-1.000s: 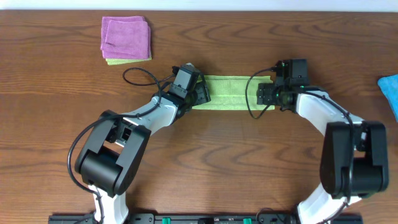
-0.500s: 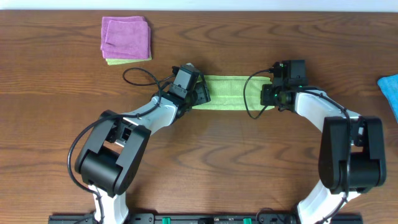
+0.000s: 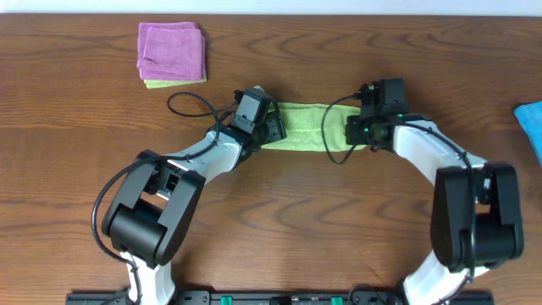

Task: Fold the cloth
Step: 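Grasp the strip's right end with the right gripper and lift it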

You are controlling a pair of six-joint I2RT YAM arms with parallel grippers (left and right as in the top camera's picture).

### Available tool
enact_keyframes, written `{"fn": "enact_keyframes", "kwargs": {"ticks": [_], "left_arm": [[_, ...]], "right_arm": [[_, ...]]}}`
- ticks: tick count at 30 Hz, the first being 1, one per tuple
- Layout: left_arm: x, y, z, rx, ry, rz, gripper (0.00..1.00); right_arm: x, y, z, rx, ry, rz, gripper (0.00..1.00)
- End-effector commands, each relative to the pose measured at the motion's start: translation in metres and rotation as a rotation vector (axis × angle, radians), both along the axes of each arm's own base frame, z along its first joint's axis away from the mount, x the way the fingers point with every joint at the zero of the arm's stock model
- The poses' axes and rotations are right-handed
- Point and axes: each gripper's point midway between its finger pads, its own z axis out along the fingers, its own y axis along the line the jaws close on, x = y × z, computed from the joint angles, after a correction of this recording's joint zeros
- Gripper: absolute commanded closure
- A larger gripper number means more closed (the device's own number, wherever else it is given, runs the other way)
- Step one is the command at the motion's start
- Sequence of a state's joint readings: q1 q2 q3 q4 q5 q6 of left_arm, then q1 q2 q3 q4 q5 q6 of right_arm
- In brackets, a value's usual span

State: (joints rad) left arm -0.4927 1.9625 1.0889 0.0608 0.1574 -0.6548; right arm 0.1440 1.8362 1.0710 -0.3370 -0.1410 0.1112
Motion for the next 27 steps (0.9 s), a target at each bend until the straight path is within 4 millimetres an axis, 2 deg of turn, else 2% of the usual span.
{"fn": "enact_keyframes", "kwargs": {"ticks": [1,9,20,27], "left_arm": [[-0.001,0.000,-0.009,0.000,0.029,0.001,0.34],[-0.002,0.000,-0.009,-0.001,0.030,0.000,0.34],[-0.001,0.000,-0.009,0.001,0.029,0.001,0.34],[-0.001,0.000,-0.009,0.000,0.029,0.001,0.34]], "right_arm": [[0.011,0.019,0.042,-0.003,-0.111,0.051,0.99],[0.013,0.010,0.074,-0.102,-0.201,0.027,0.99],[0.013,0.015,0.080,-0.098,-0.210,0.037,0.98],[0.024,0.019,0.098,-0.089,-0.251,0.037,0.99]]}}
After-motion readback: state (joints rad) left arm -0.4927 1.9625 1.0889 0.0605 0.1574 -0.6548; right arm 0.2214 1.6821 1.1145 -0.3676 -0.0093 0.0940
